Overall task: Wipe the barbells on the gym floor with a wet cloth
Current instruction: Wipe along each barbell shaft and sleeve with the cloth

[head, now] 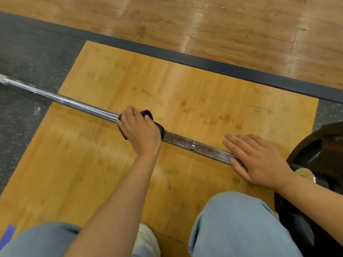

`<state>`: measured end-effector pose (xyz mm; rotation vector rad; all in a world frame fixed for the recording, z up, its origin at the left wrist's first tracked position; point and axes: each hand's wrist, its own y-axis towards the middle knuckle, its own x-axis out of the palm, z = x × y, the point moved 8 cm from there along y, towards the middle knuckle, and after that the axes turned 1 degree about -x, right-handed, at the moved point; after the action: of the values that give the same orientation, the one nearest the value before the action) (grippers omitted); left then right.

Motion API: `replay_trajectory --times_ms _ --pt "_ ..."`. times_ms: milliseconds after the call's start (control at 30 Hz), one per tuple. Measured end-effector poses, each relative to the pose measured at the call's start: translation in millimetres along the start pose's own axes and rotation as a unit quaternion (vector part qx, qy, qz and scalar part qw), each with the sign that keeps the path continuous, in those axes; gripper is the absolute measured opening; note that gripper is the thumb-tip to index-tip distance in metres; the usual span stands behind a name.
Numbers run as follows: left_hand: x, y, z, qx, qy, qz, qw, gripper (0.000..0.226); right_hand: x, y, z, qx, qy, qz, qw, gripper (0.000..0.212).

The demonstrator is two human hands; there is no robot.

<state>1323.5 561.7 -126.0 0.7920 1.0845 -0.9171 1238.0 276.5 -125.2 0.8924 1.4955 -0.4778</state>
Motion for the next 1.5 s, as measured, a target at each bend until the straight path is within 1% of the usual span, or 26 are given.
replay_trajectory --times_ms 67,133,233,267,300,367,467,533,600,633,700,733,800,900,933,1000,1133,1200,1233,1267,1367,1500 --pt "5 -31 25 0.006 -0.044 0.008 0.999 0.051 -1 1 0 -0.001 0.002 0.003 1.000 0.051" --pt "9 -42 34 0.025 -0.058 -0.003 0.998 0.053 -2 1 0 0.001 0.001 0.004 1.000 0.051" --pt "8 -32 28 0.096 -0.048 -0.029 0.994 0.060 -1 0 1 0.006 0.002 0.003 1.000 0.051" --pt "6 -24 23 0.112 -0.046 -0.030 0.992 0.062 -1 0 2 0.008 0.003 0.004 1.000 0.051" --pt "4 -14 14 0.109 -0.046 -0.024 0.993 0.062 -1 0 3 0.010 0.003 0.004 1.000 0.052" --pt "1 14 -10 0.061 -0.042 -0.005 0.997 0.059 0 0 4 0.013 0.002 0.001 1.000 0.053" --pt "-2 52 -42 -0.015 -0.026 0.003 1.000 0.050 -1 1 5 0.008 -0.003 0.002 1.000 0.052" --pt "-3 56 -45 -0.063 -0.022 0.006 0.998 0.047 -1 2 5 0.005 -0.005 0.003 1.000 0.050" --pt "1 28 -21 -0.091 -0.025 -0.002 0.996 0.049 -1 2 4 -0.001 -0.007 0.002 1.000 0.050" --pt "4 6 -1 -0.071 -0.028 -0.002 0.997 0.050 0 2 3 -0.004 -0.008 0.002 1.000 0.050" --pt "12 -39 38 0.003 -0.041 -0.004 0.999 0.054 1 2 4 -0.002 -0.010 0.001 1.000 0.050" --pt "14 -51 48 0.026 -0.049 -0.013 0.998 0.058 1 1 5 0.002 -0.008 0.000 1.000 0.051" --pt "14 -54 45 0.047 -0.048 -0.025 0.997 0.060 2 0 5 0.006 -0.004 -0.003 1.000 0.052" --pt "10 -41 36 0.106 -0.040 -0.032 0.993 0.060 1 1 4 0.011 0.000 -0.004 1.000 0.052" --pt "9 -34 31 0.108 -0.039 -0.035 0.993 0.060 1 0 4 0.014 0.002 -0.004 1.000 0.053" --pt "6 -11 12 0.074 -0.029 -0.026 0.997 0.058 0 -1 4 0.017 0.003 -0.004 1.000 0.053" --pt "-5 45 -42 -0.033 -0.020 -0.005 0.999 0.048 0 0 4 0.018 -0.001 -0.009 1.000 0.052" --pt "-4 34 -34 -0.073 -0.027 0.005 0.997 0.047 -1 0 4 0.016 -0.001 -0.008 1.000 0.052" --pt "0 16 -18 -0.074 -0.031 0.004 0.997 0.047 -1 0 4 0.015 0.001 -0.006 1.000 0.052" --pt "5 -6 2 -0.053 -0.036 0.002 0.998 0.048 -1 1 4 0.015 0.002 -0.006 1.000 0.052" --pt "16 -64 53 0.044 -0.053 -0.016 0.997 0.055 1 1 4 0.016 0.004 -0.009 1.000 0.053" --pt "13 -61 54 0.122 -0.040 -0.032 0.991 0.058 -1 1 5 0.017 0.003 -0.005 1.000 0.054"
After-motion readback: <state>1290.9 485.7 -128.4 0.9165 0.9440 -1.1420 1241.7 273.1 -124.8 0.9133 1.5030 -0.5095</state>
